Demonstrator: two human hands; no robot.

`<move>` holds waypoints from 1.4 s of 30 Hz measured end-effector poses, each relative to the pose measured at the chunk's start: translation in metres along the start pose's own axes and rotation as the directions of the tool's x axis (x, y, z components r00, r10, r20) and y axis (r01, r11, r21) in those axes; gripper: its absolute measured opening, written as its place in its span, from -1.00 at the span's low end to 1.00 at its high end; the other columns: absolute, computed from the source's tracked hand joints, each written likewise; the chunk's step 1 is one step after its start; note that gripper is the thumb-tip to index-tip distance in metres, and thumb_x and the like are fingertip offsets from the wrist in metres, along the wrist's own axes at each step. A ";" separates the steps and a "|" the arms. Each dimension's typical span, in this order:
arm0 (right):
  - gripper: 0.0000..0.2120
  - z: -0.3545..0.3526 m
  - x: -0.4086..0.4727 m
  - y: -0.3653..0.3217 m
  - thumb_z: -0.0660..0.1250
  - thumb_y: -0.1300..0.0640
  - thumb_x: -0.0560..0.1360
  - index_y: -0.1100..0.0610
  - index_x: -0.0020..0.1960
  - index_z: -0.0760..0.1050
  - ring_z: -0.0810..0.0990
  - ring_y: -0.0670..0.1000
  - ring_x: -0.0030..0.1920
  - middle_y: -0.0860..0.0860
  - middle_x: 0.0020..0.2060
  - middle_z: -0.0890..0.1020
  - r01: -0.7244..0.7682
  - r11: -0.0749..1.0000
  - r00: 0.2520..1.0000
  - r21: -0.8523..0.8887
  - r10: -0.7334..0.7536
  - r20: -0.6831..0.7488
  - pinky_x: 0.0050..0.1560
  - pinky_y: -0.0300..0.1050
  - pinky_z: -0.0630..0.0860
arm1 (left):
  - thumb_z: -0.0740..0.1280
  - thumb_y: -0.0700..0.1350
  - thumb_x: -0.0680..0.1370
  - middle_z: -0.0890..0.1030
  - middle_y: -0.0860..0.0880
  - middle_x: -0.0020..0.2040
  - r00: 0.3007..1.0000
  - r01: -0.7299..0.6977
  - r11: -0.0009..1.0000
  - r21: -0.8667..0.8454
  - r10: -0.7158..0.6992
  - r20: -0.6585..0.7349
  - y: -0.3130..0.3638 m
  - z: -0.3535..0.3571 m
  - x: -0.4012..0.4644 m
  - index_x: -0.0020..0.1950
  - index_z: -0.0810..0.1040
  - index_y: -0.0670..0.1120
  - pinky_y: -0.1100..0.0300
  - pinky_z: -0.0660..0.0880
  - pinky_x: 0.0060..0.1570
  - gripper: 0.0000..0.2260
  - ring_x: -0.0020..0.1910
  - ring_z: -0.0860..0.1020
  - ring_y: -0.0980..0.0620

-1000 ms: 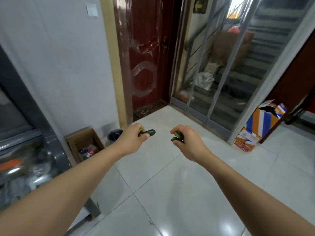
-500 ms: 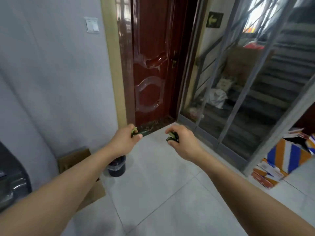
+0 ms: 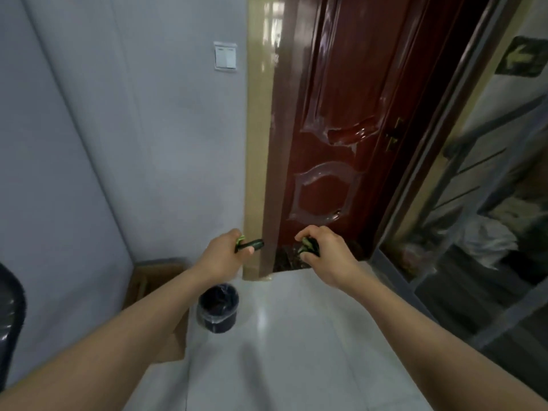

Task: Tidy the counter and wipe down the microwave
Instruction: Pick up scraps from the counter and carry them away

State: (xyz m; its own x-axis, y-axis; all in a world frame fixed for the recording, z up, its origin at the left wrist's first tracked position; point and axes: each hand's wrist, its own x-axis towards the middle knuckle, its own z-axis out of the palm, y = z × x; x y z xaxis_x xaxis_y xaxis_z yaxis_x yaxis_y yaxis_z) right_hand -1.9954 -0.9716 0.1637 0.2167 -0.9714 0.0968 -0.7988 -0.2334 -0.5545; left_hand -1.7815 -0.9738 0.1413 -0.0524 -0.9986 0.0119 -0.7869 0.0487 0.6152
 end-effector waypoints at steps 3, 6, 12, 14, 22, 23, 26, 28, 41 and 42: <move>-0.73 -0.003 0.040 0.018 0.34 0.22 0.50 0.02 0.17 0.46 0.42 -0.05 0.03 -0.03 0.04 0.43 0.052 0.998 0.997 0.044 -0.054 0.057 0.02 -0.24 0.32 | 0.26 -0.05 0.57 0.49 -0.09 -0.20 0.997 0.074 0.997 -0.016 -0.074 -0.023 0.004 0.004 0.022 -0.11 0.35 -0.14 0.15 0.30 -0.25 -0.82 -0.21 0.44 -0.05; -0.72 0.004 0.079 0.031 0.33 0.22 0.50 0.05 0.20 0.46 0.42 -0.04 0.05 0.00 0.08 0.44 0.100 0.992 0.989 0.071 -0.107 0.105 0.02 -0.25 0.31 | 0.27 -0.06 0.57 0.49 -0.12 -0.18 0.988 0.149 0.989 -0.015 -0.149 -0.046 0.001 0.007 0.047 -0.11 0.34 -0.14 0.15 0.31 -0.22 -0.81 -0.18 0.46 -0.08; -0.74 0.028 0.164 0.048 0.34 0.22 0.50 0.06 0.16 0.48 0.41 -0.05 0.03 -0.03 0.01 0.42 0.175 0.981 0.967 0.088 -0.188 0.171 0.01 -0.29 0.26 | 0.26 -0.05 0.58 0.49 -0.15 -0.17 0.967 0.246 0.969 -0.020 -0.247 -0.068 -0.020 0.015 0.117 -0.09 0.34 -0.16 0.14 0.29 -0.23 -0.81 -0.13 0.48 -0.16; -0.75 0.036 0.196 0.053 0.34 0.23 0.49 0.06 0.15 0.48 0.39 -0.07 0.02 -0.05 0.00 0.40 0.196 0.977 0.959 0.087 -0.209 0.192 0.02 -0.31 0.25 | 0.26 -0.05 0.58 0.45 -0.11 -0.21 0.958 0.269 0.962 -0.034 -0.271 -0.088 -0.030 0.017 0.144 -0.10 0.33 -0.15 0.15 0.27 -0.25 -0.80 -0.20 0.43 -0.10; -0.75 0.067 0.309 0.058 0.33 0.22 0.49 0.04 0.14 0.48 0.40 -0.07 0.00 -0.03 0.03 0.43 0.261 0.960 0.917 0.106 -0.281 0.282 0.03 -0.28 0.28 | 0.25 -0.03 0.57 0.47 -0.09 -0.23 0.907 0.393 0.917 -0.061 -0.398 -0.140 -0.069 0.011 0.227 -0.11 0.34 -0.14 0.16 0.30 -0.28 -0.80 -0.24 0.44 -0.08; -0.75 0.072 0.319 0.058 0.34 0.23 0.49 0.04 0.14 0.48 0.43 -0.05 0.01 -0.01 0.05 0.45 0.267 0.957 0.910 0.116 -0.290 0.297 0.03 -0.27 0.30 | 0.26 -0.03 0.57 0.48 -0.09 -0.24 0.896 0.411 0.909 -0.069 -0.417 -0.150 -0.073 0.010 0.234 -0.12 0.35 -0.14 0.16 0.30 -0.28 -0.80 -0.24 0.44 -0.08; -0.75 0.084 0.351 0.058 0.33 0.23 0.49 0.05 0.15 0.48 0.47 0.03 0.08 0.06 0.10 0.48 0.291 0.948 0.884 0.126 -0.317 0.344 0.05 -0.23 0.33 | 0.26 -0.03 0.57 0.49 -0.09 -0.25 0.867 0.460 0.883 -0.089 -0.469 -0.168 -0.083 0.009 0.252 -0.13 0.35 -0.13 0.15 0.32 -0.29 -0.80 -0.25 0.46 -0.09; -0.75 0.094 0.376 0.060 0.31 0.22 0.50 0.07 0.17 0.47 0.46 0.02 0.06 0.07 0.11 0.47 0.324 0.936 0.856 0.136 -0.351 0.379 0.01 -0.24 0.30 | 0.26 -0.02 0.57 0.50 -0.08 -0.27 0.842 0.498 0.861 -0.106 -0.509 -0.180 -0.090 0.013 0.266 -0.13 0.37 -0.13 0.15 0.33 -0.32 -0.79 -0.28 0.47 -0.08; -0.74 0.174 0.514 0.095 0.27 0.23 0.51 0.10 0.19 0.45 0.47 0.06 0.05 0.11 0.09 0.46 0.570 0.773 0.475 0.279 -0.587 0.656 -0.03 -0.24 0.31 | 0.28 -0.02 0.55 0.50 -0.03 -0.15 0.496 0.757 0.569 -0.320 -0.820 -0.286 -0.117 0.092 0.333 -0.13 0.37 -0.08 0.16 0.30 -0.22 -0.83 -0.18 0.45 0.00; -0.74 0.181 0.518 0.098 0.27 0.23 0.51 0.11 0.19 0.45 0.47 0.08 0.06 0.12 0.10 0.46 0.573 0.768 0.448 0.287 -0.587 0.675 0.01 -0.21 0.34 | 0.28 -0.02 0.55 0.51 -0.05 -0.13 0.472 0.769 0.543 -0.336 -0.838 -0.275 -0.119 0.100 0.336 -0.12 0.38 -0.08 0.14 0.35 -0.17 -0.83 -0.15 0.47 -0.03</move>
State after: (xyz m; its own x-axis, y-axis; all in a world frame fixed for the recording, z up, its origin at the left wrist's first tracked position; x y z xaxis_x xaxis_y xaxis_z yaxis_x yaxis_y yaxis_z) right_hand -1.8602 -1.4897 0.0097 0.9444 -0.2692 -0.1888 -0.3277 -0.7236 -0.6075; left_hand -1.7675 -1.3126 -0.0068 0.8035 -0.5180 -0.2933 -0.2611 -0.7495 0.6083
